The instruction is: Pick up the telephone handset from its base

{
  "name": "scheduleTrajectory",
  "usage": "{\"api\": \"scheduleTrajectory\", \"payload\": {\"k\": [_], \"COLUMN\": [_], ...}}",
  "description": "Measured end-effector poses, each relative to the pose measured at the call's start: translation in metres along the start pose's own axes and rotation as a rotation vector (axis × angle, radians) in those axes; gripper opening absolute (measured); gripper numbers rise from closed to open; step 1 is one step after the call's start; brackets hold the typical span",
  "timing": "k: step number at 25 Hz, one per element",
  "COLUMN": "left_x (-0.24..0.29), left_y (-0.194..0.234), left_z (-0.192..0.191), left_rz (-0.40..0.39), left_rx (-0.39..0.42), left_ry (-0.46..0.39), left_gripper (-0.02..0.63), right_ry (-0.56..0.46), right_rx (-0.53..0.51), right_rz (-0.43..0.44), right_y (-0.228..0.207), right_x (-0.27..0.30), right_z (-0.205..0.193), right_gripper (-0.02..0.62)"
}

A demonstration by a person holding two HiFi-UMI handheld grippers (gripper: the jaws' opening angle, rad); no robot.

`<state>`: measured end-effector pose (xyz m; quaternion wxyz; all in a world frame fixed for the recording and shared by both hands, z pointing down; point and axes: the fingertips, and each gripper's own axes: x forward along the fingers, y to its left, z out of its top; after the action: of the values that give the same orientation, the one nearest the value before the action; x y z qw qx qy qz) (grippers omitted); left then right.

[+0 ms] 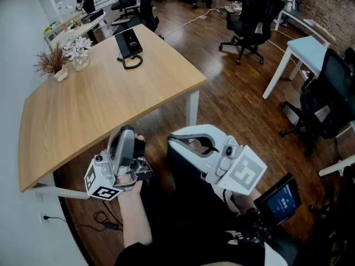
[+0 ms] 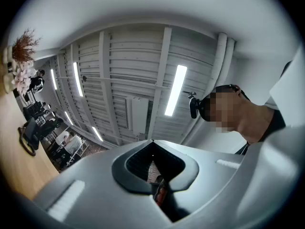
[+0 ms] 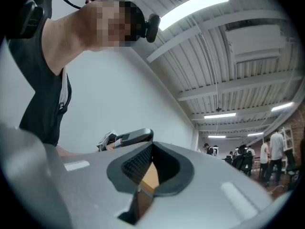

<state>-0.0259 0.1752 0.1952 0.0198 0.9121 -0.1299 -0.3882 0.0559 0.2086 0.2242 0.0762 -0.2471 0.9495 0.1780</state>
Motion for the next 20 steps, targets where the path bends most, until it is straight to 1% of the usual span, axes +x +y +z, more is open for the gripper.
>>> {"api": "scheduleTrajectory", "payload": {"k": [10,16,20], "left_x": [0.014,0.023,0.026], "left_y": [0.074,0.117,0.147], "left_z": [0.003,0.007,0.013], "left_rz": [-0.019,-0.025,-0.02], "left_rx": [-0.028,-0.025,-0.02], "left_ry": [0.01,0.006,-0.003], "left_gripper": [0.0,0.0,0.0], "right_ry": [-0.009,-0.02,-0.027], "right_rx": [0.003,-0.004,0.0], "right_rz": [-0.068,-0.101,-0.1], "right_y": [-0.059,-0.097,-0.121], "right_x": [0.035,0.057,0.076], "right_z": [-0.026,-0.039,-0.051], "right_gripper": [0.003,0.005,0.005]}}
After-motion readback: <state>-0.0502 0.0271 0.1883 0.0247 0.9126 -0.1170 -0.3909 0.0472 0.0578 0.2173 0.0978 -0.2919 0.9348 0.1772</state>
